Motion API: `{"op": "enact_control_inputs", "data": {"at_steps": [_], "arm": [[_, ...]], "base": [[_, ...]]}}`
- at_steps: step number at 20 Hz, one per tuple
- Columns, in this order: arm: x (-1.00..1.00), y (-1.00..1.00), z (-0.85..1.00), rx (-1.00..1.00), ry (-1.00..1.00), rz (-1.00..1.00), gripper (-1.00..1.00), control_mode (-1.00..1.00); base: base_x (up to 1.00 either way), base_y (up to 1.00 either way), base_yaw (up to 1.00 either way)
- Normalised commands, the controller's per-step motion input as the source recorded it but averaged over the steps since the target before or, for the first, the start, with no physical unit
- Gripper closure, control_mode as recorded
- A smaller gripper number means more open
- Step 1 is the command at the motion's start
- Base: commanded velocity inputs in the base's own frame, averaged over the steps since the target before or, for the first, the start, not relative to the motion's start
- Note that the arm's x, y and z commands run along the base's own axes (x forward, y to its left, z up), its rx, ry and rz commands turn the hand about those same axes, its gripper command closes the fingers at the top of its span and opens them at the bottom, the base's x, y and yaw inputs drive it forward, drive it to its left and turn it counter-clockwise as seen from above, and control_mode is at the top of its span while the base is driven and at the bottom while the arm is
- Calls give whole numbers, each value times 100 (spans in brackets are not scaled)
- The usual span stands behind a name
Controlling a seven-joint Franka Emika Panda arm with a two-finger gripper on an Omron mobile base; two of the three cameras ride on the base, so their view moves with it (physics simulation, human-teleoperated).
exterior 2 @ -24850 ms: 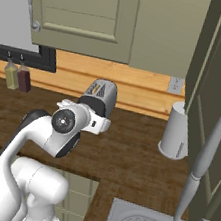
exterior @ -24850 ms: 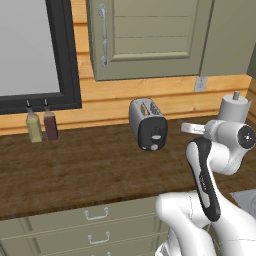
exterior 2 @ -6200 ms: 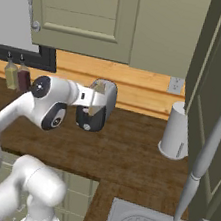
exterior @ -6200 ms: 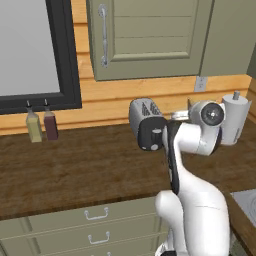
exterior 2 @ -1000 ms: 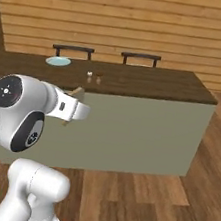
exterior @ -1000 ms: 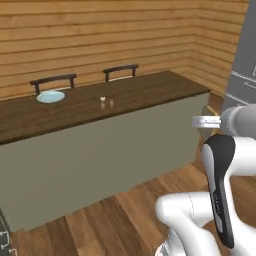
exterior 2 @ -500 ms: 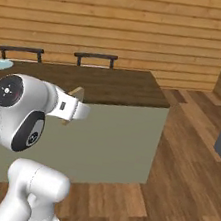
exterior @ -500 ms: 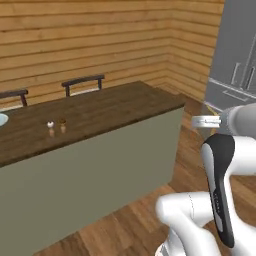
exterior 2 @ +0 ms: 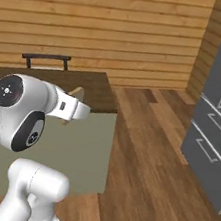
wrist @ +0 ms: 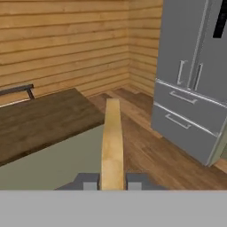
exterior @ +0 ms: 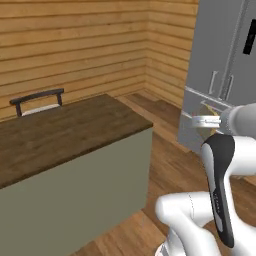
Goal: Start the toaster. Once the lever pops up, take the bread to the plate on the dining counter.
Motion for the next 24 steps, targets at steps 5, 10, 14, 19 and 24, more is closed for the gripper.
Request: {"op": "enact_control_inputs", "data": {"at_steps": [5,10,14,19,24], "arm": [[0,0,0,0,0,0,100,100],[0,0,0,0,0,0,100,100],[0,0,0,0,0,0,100,100],[0,0,0,0,0,0,100,100],[0,0,0,0,0,0,100,100]], "base": [[100,-100,-1],[100,-100,10],[98,-61,47],[82,-39,63],[97,-66,49]]}}
